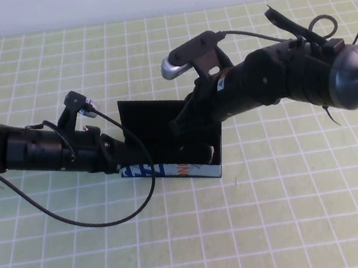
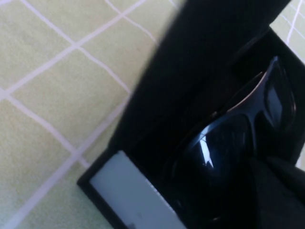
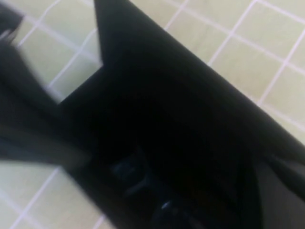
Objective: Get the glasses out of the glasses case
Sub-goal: Pick up the glasses from the glasses case
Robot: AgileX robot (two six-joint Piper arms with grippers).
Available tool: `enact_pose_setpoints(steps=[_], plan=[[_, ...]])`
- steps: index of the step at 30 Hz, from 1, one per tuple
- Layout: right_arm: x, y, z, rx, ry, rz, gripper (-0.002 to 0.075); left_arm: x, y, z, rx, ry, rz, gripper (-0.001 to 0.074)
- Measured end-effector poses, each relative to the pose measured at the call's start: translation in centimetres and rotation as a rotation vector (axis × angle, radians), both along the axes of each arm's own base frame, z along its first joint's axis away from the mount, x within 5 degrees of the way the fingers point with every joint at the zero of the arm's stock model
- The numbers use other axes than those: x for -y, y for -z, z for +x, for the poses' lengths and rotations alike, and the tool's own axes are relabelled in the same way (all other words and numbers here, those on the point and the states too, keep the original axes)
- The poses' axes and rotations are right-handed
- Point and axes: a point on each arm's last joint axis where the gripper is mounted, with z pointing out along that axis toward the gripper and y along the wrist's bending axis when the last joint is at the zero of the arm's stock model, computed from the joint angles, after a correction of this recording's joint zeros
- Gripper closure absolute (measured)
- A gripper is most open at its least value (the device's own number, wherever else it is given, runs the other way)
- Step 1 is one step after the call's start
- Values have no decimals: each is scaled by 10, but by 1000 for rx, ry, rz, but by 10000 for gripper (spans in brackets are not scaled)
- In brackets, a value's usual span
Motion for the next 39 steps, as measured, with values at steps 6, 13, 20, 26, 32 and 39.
enact_pose_setpoints(steps=[6, 13, 20, 26, 32, 39], plan=[[-1, 4, 21, -23, 18, 0, 742, 2, -2, -3, -14, 29, -27, 739], [-7, 29, 36, -130, 1, -55, 742, 3, -4, -5, -24, 56, -49, 739], [-7, 29, 39, -165, -3, -63, 742, 2, -16, 4, 41, 20, -41, 739], [-6, 25, 37, -199, -35, -84, 742, -2, -27, 25, 110, -151, -30, 739], [-8, 12, 33, -229, -142, -130, 742, -3, -16, 32, 84, -218, -40, 739], [-18, -11, 23, -212, -415, -134, 734, -3, -6, 35, 51, -244, -58, 739]])
